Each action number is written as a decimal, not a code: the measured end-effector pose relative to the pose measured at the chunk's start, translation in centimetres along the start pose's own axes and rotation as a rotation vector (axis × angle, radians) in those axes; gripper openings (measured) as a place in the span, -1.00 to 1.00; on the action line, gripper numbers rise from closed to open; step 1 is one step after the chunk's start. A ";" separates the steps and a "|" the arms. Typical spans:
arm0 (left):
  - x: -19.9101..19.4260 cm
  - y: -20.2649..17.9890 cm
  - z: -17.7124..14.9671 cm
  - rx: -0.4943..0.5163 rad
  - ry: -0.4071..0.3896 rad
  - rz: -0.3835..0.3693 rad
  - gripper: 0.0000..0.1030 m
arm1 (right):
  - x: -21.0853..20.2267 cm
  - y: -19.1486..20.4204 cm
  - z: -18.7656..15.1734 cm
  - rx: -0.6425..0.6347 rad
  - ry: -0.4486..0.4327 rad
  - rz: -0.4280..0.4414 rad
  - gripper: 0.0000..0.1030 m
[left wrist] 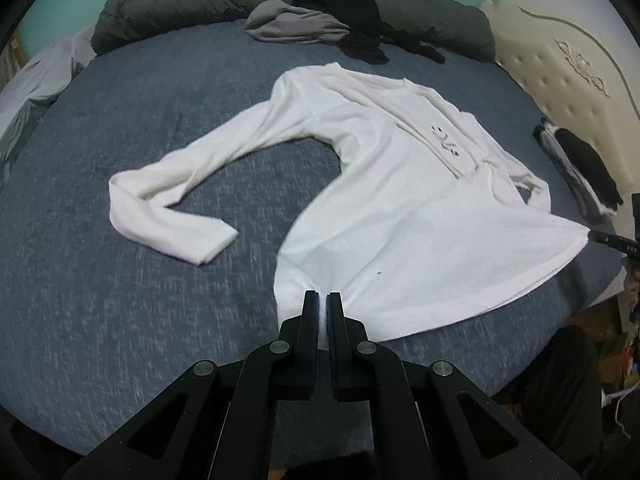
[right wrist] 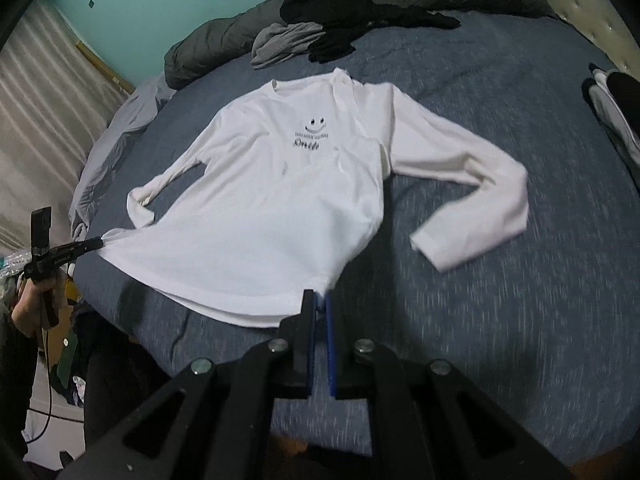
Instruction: Fold clothes
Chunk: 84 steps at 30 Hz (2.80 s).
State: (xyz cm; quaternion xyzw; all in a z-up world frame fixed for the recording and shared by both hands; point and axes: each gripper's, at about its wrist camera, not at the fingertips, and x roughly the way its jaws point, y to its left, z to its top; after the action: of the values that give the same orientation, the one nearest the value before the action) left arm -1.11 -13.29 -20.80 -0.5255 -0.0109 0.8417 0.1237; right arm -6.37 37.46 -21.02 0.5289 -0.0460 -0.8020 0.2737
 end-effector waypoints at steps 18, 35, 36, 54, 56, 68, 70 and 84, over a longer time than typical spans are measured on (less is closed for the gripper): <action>2.9 -1.5 -6.6 -0.073 0.136 -0.051 -0.91 | 0.7 -3.2 -5.9 0.043 0.052 -0.056 -0.92; 6.5 2.0 -8.1 -0.180 0.229 -0.045 -0.88 | 1.2 -3.0 -5.7 0.032 0.066 -0.053 -0.92; 7.1 2.0 -8.2 -0.180 0.240 -0.046 -0.88 | 1.2 -3.0 -5.7 0.031 0.066 -0.053 -0.92; 5.3 0.9 -8.1 -0.104 0.211 -0.037 -1.00 | 1.0 -2.5 -5.3 0.025 0.059 -0.044 -0.92; 5.3 1.0 -8.1 -0.108 0.222 -0.032 -1.00 | 1.1 -2.6 -5.3 0.029 0.058 -0.042 -0.92; 8.9 0.4 -8.6 -0.170 0.284 -0.048 -0.44 | 1.4 -2.6 -5.6 0.045 0.060 -0.032 -0.92; 9.3 0.4 -8.5 -0.179 0.287 -0.051 -0.38 | 1.5 -2.6 -5.6 0.048 0.062 -0.031 -0.92; 8.5 -1.1 -8.2 -0.106 0.261 -0.031 -0.91 | 1.6 -2.1 -5.4 0.042 0.056 -0.025 -0.92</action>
State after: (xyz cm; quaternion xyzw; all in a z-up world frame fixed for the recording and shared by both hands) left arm 2.81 -11.22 -31.79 -0.6362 -0.0476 0.7622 0.1092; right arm -2.94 39.62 -25.45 0.5573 -0.0486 -0.7891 0.2537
